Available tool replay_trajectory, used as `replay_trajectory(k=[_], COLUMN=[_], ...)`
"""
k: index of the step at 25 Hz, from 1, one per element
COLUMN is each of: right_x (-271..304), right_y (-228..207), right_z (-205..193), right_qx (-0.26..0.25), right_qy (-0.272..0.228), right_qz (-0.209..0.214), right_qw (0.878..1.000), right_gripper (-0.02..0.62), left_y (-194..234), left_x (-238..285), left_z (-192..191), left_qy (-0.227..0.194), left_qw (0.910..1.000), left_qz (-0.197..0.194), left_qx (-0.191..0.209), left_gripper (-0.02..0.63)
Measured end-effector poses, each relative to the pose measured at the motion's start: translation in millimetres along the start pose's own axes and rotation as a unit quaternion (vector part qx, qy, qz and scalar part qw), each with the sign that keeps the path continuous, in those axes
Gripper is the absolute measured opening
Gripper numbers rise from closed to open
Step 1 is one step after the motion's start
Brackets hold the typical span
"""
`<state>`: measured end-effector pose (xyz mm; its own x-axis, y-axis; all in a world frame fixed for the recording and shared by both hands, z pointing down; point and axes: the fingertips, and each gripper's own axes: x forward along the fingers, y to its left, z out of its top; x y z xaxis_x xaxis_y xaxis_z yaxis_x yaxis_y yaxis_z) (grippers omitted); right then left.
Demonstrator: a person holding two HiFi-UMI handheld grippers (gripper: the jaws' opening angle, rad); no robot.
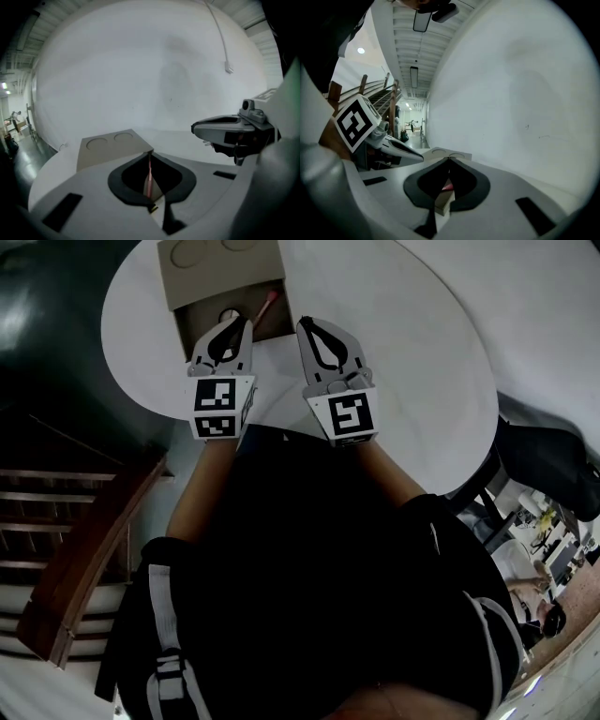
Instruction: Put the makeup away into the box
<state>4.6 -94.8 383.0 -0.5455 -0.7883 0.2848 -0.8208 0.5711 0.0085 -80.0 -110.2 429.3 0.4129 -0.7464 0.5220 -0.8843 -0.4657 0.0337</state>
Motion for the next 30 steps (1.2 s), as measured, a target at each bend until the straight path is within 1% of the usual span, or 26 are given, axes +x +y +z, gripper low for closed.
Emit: replay_trajectory(k=[3,5,8,12,15,17,19,22,25,29,30], right_x=[-9,-18,-34,-55,-68,-74,-78,-82,-82,-81,-81], right_y=[2,5,10,14,19,24,29,32,36,38,39], right_z=[29,43,59,65,81,89,89,88,89,90,91], right_qx=[-0.004,-0.007,-0.018,-0.031,-0.028,-0.035,-0.045,-0.045,-0.049,-0.045,-0.046], right_qy=[-0.048,-0.065,-0.077,-0.058,-0.092,-0.112,-0.109,-0.109,-0.119,-0.109,-0.113], right_qz=[-0.003,-0.005,-0.007,-0.022,-0.018,-0.012,-0.009,-0.009,-0.012,-0.02,-0.022], right_qw=[0.999,0.998,0.997,0.998,0.995,0.993,0.993,0.993,0.992,0.993,0.992], right_gripper=[0.023,0.023,0.023,0.023,0.023,0.021,0.021,0.021,0.021,0.021,0.021], left_y=[-3,-6,-13,-20,-24,-25,-24,-24,-22,-20,-19], left_x=[-26,-45,-74,-111,-135,-146,-154,-159,-161,-162,-162], left_z=[20,32,46,61,71,77,79,76,72,74,74], left_qy=[-0.044,-0.068,-0.096,-0.128,-0.151,-0.165,-0.173,-0.176,-0.174,-0.179,-0.18], left_qw=[0.9989,0.9973,0.9947,0.9901,0.9862,0.9834,0.9813,0.9801,0.9804,0.9797,0.9796], left_qz=[0.017,0.026,0.036,0.057,0.068,0.074,0.083,0.092,0.093,0.09,0.089], left_qx=[0.002,0.005,0.009,0.01,-0.002,-0.009,-0.005,-0.001,0.0,0.01,0.012], left_gripper=[0.009,0.008,0.008,0.008,0.008,0.008,0.008,0.008,0.008,0.008,0.008])
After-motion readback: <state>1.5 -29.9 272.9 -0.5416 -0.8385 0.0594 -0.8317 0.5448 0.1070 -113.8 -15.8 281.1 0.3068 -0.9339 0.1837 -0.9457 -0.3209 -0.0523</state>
